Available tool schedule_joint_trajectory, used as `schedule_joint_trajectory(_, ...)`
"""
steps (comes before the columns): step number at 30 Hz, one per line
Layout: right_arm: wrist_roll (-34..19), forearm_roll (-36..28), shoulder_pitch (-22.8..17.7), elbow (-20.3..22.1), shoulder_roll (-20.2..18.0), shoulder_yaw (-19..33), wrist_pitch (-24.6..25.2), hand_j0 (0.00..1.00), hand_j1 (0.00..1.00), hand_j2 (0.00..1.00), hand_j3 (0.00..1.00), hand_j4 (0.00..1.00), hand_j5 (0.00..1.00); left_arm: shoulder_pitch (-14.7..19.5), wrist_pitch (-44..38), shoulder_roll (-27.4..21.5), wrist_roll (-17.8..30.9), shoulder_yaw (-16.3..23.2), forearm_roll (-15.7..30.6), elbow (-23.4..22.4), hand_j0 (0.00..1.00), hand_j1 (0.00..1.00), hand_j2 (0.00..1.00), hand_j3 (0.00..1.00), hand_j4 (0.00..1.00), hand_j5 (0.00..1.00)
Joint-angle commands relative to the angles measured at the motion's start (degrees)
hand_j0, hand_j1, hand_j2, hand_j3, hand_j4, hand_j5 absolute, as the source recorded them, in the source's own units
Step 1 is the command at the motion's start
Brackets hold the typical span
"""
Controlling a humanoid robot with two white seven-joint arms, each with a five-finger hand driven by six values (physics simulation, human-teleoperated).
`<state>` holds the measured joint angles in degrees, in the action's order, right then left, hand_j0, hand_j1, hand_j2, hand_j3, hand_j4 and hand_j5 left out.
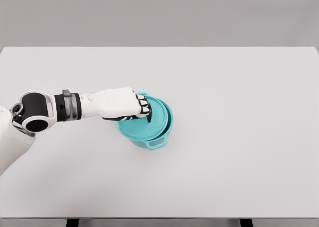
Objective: Cover the pot with left arm
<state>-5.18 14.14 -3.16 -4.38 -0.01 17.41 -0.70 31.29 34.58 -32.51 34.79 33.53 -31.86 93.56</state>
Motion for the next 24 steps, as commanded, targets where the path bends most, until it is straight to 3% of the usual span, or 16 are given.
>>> schedule_joint_trajectory(1, 0.0, 0.0, 0.0, 0.0, 0.0, 0.0, 0.0, 1.0, 1.0, 1.0, 1.0, 1.0, 1.0, 0.1, 0.4, 0.0, 0.2, 0.1, -0.1, 0.0, 0.56, 0.56, 0.56, 0.56, 0.56, 0.56)
schedule_joint_trajectory(24, 0.0, 0.0, 0.0, 0.0, 0.0, 0.0, 0.0, 1.0, 1.0, 1.0, 1.0, 1.0, 1.0, 0.8, 0.4, 0.9, 0.2, -0.2, 0.1, 0.0, 0.63, 0.63, 0.63, 0.63, 0.63, 0.63)
